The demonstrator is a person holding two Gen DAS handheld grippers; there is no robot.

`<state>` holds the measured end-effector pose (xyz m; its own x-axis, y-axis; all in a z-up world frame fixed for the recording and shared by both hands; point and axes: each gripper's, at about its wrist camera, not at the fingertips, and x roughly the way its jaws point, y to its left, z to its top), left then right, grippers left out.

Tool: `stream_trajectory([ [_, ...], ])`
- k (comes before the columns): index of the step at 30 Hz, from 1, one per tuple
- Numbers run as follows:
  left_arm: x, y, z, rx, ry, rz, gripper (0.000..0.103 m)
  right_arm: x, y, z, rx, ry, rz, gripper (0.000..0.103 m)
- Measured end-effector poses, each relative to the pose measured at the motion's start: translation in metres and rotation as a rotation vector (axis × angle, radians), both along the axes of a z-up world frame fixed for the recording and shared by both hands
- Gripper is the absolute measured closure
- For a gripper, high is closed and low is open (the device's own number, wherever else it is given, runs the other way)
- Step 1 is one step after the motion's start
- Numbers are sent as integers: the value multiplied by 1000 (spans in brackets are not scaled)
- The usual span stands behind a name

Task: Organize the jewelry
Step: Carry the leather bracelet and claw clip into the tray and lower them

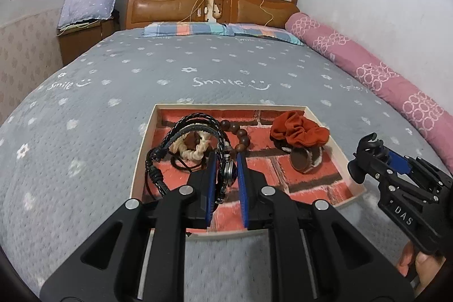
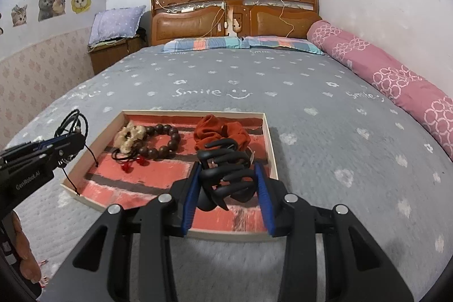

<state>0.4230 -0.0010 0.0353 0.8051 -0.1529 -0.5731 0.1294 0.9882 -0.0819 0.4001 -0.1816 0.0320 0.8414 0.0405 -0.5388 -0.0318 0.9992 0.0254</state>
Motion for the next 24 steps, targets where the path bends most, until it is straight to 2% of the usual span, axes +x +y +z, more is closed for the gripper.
stream_trajectory([
  [7, 39, -2, -31, -16, 99, 5, 90, 28, 2, -27, -21, 53, -21, 65],
  [13, 56, -7, -46, 51, 121, 14, 90, 46, 3, -42, -52, 80, -38, 65],
  [24, 77, 5, -73, 108, 181, 62, 88, 60, -2, -52, -62, 99, -56, 65],
])
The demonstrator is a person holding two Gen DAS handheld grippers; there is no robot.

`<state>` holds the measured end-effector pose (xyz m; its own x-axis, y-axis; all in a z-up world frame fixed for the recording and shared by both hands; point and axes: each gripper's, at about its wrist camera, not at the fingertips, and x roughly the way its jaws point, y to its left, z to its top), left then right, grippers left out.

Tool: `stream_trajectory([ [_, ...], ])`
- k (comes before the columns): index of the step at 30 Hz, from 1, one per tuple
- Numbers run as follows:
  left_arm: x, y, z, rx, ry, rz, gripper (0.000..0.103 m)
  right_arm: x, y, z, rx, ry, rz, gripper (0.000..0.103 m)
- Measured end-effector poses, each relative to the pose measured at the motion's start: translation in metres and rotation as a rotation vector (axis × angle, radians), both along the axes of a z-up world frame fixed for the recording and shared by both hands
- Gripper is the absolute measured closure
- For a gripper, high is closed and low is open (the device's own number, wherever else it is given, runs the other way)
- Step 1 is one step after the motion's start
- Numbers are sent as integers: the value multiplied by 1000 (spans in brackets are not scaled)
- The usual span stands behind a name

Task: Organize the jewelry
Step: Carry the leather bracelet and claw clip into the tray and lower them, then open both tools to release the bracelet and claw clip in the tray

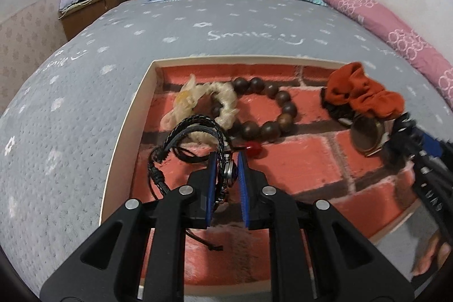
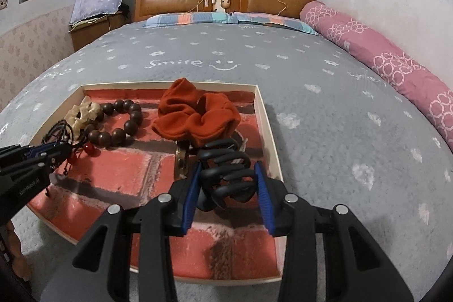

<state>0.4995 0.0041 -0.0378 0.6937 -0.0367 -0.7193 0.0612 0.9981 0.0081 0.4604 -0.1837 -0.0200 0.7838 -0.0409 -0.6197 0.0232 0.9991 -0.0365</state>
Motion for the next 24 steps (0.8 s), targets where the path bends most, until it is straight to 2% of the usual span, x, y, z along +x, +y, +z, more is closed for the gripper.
stream_trajectory([
  [6, 6, 7, -6, -21, 32, 13, 83, -3, -4, -5, 24, 18, 8, 65],
  [14, -2, 5, 3, -13, 10, 14, 54, -4, -7, -6, 51, 62, 18, 62],
  [16, -10, 7, 10, -7, -7, 18, 45, -9, -8, -3, 45, 56, 12, 41],
  [20, -27, 12, 28, -51, -23, 11, 33, -22, -8, 12, 52, 34, 26, 29],
  [24, -59, 20, 53, -42, -64, 8, 9, -40, -12, 30, 50, 11, 28, 12],
])
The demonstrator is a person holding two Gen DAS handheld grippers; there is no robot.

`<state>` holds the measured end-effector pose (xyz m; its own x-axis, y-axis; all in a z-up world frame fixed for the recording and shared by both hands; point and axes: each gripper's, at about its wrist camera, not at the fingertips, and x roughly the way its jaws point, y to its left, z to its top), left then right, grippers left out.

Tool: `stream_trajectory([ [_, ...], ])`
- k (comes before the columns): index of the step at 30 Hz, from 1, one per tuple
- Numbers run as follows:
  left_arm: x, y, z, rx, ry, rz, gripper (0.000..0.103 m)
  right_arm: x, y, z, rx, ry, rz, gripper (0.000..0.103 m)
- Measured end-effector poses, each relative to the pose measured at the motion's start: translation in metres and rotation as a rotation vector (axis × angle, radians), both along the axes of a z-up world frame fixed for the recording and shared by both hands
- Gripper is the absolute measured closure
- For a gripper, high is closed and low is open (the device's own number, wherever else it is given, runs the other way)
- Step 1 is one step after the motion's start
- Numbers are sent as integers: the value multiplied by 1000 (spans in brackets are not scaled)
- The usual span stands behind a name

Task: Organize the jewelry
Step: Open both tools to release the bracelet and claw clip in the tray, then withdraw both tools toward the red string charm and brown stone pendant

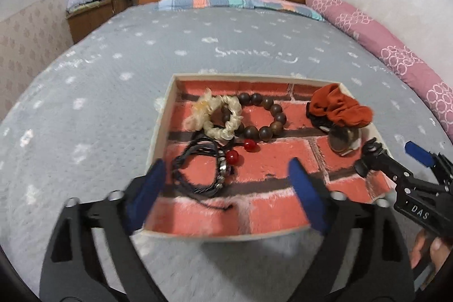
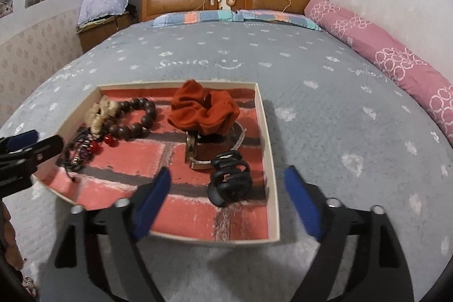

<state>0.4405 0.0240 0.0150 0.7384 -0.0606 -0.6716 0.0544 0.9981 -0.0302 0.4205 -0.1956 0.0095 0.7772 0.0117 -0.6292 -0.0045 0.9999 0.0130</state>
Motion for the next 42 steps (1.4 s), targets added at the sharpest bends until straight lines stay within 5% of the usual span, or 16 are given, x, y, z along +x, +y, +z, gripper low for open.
stream_trajectory([
  [10, -88, 44, 33, 0, -39, -3, 5, -73, -4, 15, -3, 13, -20, 5],
  [22, -181, 67, 5, 10, -12, 32, 5, -156, 11, -5, -4, 49, -24, 5],
  [42, -229, 74, -44, -37, 71, 28, 5, -203, 43, -32, 41, 71, 2, 6],
])
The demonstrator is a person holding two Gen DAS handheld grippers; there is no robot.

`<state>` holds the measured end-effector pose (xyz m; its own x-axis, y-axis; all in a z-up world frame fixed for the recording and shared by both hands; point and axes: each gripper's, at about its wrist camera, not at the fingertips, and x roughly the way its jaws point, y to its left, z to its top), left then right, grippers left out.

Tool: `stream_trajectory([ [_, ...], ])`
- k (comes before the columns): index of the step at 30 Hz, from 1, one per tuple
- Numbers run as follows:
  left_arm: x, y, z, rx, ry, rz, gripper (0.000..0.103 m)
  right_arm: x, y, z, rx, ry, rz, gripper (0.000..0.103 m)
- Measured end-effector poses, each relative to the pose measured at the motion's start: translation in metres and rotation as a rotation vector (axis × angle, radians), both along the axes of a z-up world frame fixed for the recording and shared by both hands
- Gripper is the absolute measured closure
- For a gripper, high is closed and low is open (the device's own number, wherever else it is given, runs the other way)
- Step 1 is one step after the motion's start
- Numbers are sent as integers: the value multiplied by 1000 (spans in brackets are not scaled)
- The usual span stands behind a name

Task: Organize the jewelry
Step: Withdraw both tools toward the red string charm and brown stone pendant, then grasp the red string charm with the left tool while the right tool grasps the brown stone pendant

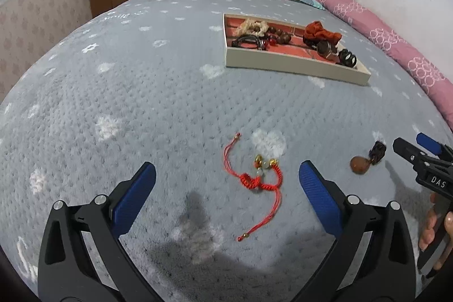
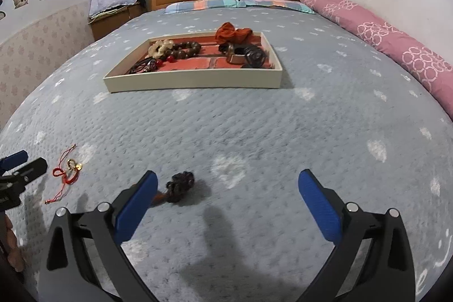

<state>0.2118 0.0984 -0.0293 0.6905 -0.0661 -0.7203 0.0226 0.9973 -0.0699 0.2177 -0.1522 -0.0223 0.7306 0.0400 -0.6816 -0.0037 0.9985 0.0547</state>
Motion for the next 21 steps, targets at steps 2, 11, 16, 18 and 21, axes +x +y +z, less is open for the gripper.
stream_trajectory([
  [2, 1, -1, -4, 7, 4, 2, 7, 2, 3, -4, -2, 10, 6, 7],
  [11, 11, -10, -16, 19, 39, -39, 20, 15, 9, -16, 16, 69, 31, 28],
  [16, 16, -11, -20, 0, 62, -64, 33, 20, 18, -20, 18, 88, 61, 41],
  [18, 19, -9, -24, -20, 81, -66, 41, 22, 23, -23, 8, 103, 73, 50],
  [21, 20, -5, -24, -46, 81, -62, 44, 23, 25, -24, 15, 106, 84, 54],
])
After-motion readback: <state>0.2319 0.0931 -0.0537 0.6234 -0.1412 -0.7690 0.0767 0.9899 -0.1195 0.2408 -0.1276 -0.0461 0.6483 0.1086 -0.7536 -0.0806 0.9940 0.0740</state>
